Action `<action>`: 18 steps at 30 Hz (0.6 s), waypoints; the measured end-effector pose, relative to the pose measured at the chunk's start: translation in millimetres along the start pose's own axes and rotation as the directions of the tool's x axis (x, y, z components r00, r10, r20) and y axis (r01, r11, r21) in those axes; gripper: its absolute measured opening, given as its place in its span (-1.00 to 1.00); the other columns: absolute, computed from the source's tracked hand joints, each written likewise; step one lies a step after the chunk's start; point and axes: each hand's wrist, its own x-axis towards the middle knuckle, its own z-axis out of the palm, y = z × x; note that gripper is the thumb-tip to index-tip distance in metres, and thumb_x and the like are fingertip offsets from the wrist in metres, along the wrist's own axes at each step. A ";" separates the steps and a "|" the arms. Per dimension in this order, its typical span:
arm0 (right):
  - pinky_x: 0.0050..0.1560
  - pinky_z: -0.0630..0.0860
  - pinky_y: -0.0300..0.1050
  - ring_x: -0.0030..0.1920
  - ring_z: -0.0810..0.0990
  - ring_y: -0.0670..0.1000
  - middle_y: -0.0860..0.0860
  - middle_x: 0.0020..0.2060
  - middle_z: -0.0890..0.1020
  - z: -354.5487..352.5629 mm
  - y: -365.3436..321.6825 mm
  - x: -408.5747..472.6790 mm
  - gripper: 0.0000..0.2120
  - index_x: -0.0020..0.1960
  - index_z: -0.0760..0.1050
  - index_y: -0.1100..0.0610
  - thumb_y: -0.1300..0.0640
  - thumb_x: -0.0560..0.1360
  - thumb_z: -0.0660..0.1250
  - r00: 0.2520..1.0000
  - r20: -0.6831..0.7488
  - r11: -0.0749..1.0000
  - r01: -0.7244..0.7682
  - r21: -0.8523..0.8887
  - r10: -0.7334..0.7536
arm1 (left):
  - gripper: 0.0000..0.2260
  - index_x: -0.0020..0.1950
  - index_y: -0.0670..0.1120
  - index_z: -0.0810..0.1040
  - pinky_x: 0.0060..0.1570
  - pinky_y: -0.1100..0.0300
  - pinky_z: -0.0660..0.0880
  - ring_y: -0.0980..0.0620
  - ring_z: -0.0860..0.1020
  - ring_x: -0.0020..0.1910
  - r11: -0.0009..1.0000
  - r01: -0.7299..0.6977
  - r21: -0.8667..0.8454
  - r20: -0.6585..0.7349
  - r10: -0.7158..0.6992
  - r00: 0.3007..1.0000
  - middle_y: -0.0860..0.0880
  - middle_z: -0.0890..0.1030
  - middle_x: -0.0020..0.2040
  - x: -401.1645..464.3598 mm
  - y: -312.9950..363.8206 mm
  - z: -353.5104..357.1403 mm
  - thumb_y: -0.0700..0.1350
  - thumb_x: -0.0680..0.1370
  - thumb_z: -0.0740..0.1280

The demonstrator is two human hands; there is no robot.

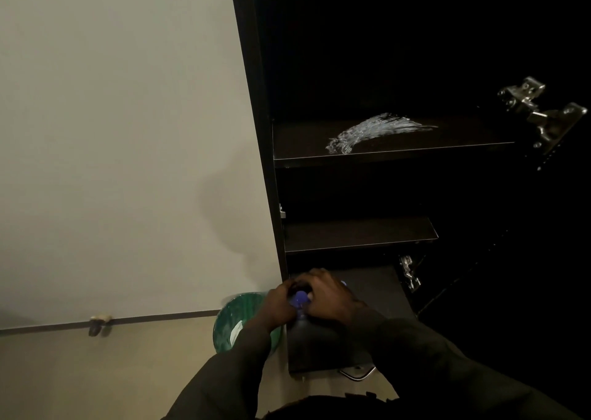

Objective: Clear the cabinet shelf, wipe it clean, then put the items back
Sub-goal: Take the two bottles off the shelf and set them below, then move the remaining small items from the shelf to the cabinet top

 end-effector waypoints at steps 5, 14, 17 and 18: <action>0.25 0.47 -0.19 0.20 0.54 -0.05 -0.07 0.18 0.57 -14.9 -2.3 -5.4 -0.58 0.29 0.51 -0.05 0.03 0.44 0.32 0.965 -0.261 0.976 0.057 0.208 -0.001 | -0.52 0.28 -0.09 0.55 0.10 0.37 0.41 -0.03 0.60 0.16 0.995 -0.094 -0.017 -0.187 0.089 0.978 -0.09 0.65 0.16 -15.5 34.1 -18.0 -0.14 0.35 0.25; 0.17 0.53 -0.15 0.23 0.54 -0.14 -0.15 0.19 0.58 -132.5 -43.8 -35.7 -0.63 0.29 0.55 0.03 0.21 0.49 0.32 0.632 -0.772 0.903 0.370 0.220 -0.071 | -0.76 0.14 0.03 0.61 0.03 0.20 0.57 0.24 0.60 0.04 0.826 -0.556 0.092 -0.597 0.492 0.633 0.13 0.65 0.06 -43.1 163.6 -46.9 -0.20 0.55 0.28; 0.18 0.53 -0.08 0.25 0.54 -0.07 -0.07 0.20 0.59 -180.7 -62.1 -48.2 -0.66 0.28 0.55 0.14 0.22 0.52 0.28 0.508 -0.850 0.849 0.504 0.159 -0.142 | -0.80 0.08 -0.12 0.63 0.00 0.20 0.57 0.17 0.62 0.02 0.698 -0.701 0.145 -0.681 0.584 0.441 0.03 0.66 0.02 -58.6 216.1 -71.6 -0.24 0.54 0.26; 0.20 0.53 -0.06 0.27 0.53 -0.06 -0.04 0.22 0.58 -195.9 -68.6 -51.6 -0.66 0.28 0.55 0.17 0.20 0.53 0.27 0.468 -0.868 0.835 0.535 0.127 -0.168 | -0.80 0.07 -0.17 0.64 0.01 0.19 0.57 0.14 0.62 0.02 0.647 -0.742 0.176 -0.691 0.618 0.375 -0.01 0.66 0.01 -63.5 231.8 -80.6 -0.24 0.53 0.26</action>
